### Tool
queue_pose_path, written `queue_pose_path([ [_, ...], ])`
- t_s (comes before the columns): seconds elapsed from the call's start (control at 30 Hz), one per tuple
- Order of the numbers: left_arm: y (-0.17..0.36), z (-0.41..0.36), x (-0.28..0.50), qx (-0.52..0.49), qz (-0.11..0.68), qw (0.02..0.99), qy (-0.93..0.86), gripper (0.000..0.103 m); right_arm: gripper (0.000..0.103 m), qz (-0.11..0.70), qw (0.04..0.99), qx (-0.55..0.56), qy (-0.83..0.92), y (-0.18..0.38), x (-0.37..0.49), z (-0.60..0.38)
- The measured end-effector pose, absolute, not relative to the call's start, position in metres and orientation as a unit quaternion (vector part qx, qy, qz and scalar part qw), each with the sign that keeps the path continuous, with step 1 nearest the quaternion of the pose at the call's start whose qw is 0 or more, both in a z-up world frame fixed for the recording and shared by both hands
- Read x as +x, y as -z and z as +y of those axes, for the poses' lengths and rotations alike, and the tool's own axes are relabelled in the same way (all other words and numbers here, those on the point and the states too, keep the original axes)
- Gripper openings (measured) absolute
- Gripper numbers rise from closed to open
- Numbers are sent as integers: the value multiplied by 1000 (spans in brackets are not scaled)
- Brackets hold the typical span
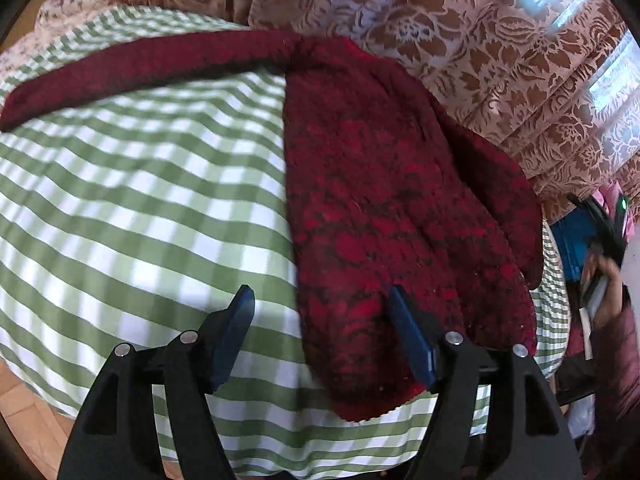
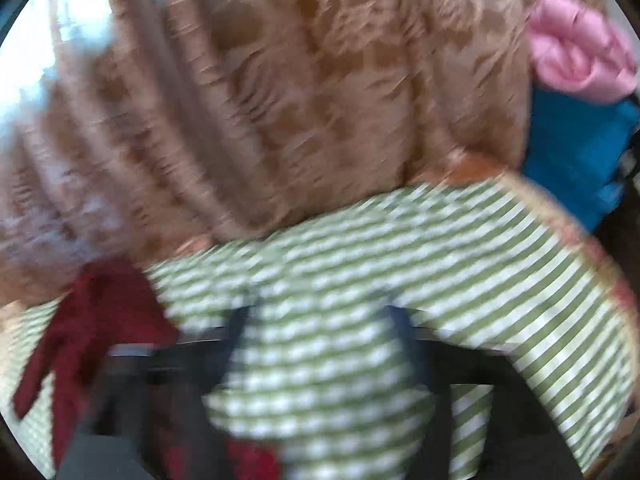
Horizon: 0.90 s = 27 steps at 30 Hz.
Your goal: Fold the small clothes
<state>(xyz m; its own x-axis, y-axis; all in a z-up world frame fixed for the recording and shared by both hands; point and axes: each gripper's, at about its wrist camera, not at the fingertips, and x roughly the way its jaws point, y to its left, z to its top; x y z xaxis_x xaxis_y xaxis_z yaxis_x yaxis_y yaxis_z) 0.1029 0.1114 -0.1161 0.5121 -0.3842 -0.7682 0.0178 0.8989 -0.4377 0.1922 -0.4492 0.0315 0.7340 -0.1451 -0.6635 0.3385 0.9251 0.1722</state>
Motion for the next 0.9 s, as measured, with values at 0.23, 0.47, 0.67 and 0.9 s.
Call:
queue_pose_path([
  [0.23, 122, 96, 109, -168, 485, 849, 120, 68, 99, 416, 864, 281, -36, 40, 110, -408],
  [0.47, 123, 94, 108, -163, 485, 852, 109, 62, 21, 440, 849, 290, -48, 66, 127, -378],
  [0.67, 123, 91, 108, -155, 487, 854, 102, 61, 15, 353, 909, 190, 118, -9, 180, -435],
  [0.9, 123, 83, 106, -140, 488, 856, 102, 53, 96, 290, 918, 187, 196, -50, 183, -472],
])
